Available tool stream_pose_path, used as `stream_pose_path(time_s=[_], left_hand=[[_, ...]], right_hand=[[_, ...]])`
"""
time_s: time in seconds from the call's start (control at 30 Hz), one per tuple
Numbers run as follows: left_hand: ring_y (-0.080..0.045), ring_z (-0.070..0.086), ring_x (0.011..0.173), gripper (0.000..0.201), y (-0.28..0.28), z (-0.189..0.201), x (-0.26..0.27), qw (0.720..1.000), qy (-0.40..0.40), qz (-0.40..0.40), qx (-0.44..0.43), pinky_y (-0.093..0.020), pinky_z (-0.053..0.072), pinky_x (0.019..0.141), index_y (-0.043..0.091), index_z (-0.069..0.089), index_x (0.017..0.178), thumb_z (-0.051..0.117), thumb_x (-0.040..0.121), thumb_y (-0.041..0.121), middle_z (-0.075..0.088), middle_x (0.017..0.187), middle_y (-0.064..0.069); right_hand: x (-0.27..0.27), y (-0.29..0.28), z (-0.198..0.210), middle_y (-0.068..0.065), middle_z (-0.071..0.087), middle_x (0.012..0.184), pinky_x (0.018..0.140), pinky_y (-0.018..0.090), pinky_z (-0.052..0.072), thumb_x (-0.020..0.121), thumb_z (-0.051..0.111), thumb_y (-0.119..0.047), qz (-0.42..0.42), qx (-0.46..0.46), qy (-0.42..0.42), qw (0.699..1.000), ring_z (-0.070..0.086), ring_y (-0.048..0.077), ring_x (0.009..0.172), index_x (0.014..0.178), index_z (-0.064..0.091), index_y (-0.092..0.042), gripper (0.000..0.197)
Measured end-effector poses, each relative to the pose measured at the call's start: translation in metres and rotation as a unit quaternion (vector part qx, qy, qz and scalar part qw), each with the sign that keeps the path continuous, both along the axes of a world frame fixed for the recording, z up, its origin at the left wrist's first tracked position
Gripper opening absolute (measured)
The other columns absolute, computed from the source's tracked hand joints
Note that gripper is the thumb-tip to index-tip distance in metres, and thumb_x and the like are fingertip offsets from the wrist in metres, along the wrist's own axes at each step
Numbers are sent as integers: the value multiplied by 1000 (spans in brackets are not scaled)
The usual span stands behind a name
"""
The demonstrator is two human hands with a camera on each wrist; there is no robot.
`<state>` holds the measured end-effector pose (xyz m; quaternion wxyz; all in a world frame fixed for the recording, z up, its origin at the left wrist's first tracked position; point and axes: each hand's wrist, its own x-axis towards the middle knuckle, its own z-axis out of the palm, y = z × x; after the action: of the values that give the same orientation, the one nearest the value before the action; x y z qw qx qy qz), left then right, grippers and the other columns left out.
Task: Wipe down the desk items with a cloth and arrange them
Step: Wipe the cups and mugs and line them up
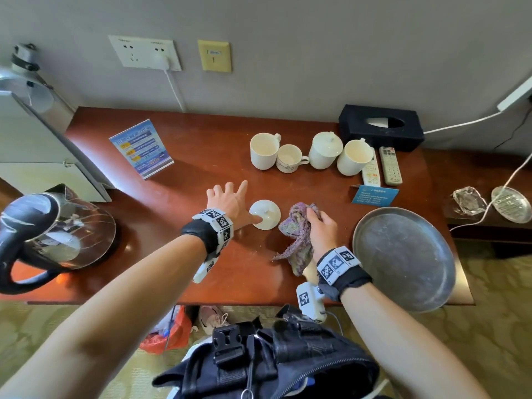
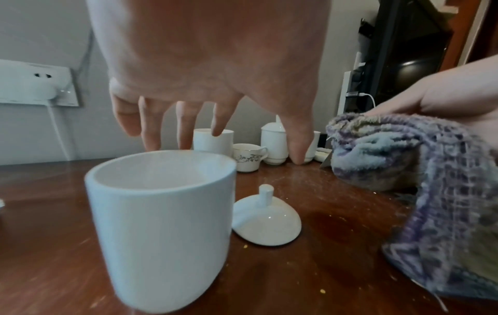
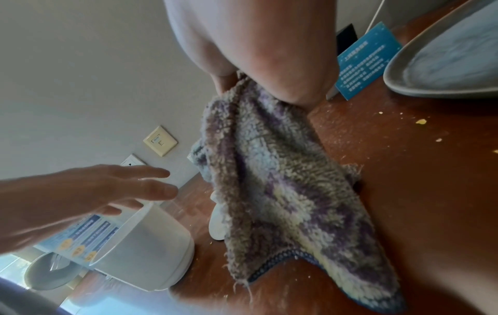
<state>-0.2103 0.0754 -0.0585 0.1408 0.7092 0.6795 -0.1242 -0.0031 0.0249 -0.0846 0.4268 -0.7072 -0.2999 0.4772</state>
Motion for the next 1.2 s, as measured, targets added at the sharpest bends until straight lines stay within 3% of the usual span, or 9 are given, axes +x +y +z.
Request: stream_pose_path(time_s=[0.23, 0.4, 0.6, 0.87, 1.1, 1.2], left_hand=[[-36, 30, 138, 69, 21, -5, 39, 994, 48, -99, -3, -50, 22, 114, 28, 40, 146, 57, 89, 61, 45, 145, -8], [-33, 35, 136, 48, 39, -18, 48, 987, 73, -126, -59, -51, 18, 117, 30, 49, 140, 57, 94, 42, 54, 140, -4], [-27, 51, 125, 42, 49, -32, 50, 982, 70, -143, -98, -46, 26, 110, 28, 56, 134, 60, 94, 39, 63, 130, -1], [-27, 61, 111, 30, 49, -37, 53, 980, 76, -152, -103, -46, 27, 107, 18, 57, 126, 57, 96, 22, 67, 115, -3], [-29, 54, 123, 35, 44, -32, 55, 984, 64, -158, -55, -49, 23, 113, 8, 48, 131, 48, 101, 26, 61, 129, -8], [-29, 55, 121, 34, 46, -17, 48, 988, 18, -153, -16, -46, 30, 108, 9, 48, 130, 44, 103, 29, 60, 129, -8]], right_hand=[[16, -4, 5, 18, 72, 98, 93, 49, 52, 96, 59, -33, -13, -18, -29, 999, 66, 36, 99, 79, 66, -18, 24], [24, -2, 7, 21, 71, 99, 94, 51, 52, 97, 59, -32, -27, -23, -35, 999, 64, 40, 100, 78, 65, -16, 25], [30, -1, 1, 19, 72, 98, 94, 50, 52, 97, 59, -31, -43, -33, -36, 998, 66, 37, 99, 76, 64, -17, 25], [25, 0, -5, 14, 72, 96, 95, 52, 52, 96, 59, -32, -45, -50, -22, 997, 67, 34, 99, 81, 66, -16, 23], [24, 3, -4, 12, 74, 92, 93, 53, 53, 95, 60, -34, -43, -44, -24, 998, 68, 34, 96, 80, 67, -18, 23], [21, 8, 0, 19, 73, 97, 92, 53, 54, 96, 60, -32, -39, -39, -16, 998, 66, 40, 98, 85, 69, -17, 21]])
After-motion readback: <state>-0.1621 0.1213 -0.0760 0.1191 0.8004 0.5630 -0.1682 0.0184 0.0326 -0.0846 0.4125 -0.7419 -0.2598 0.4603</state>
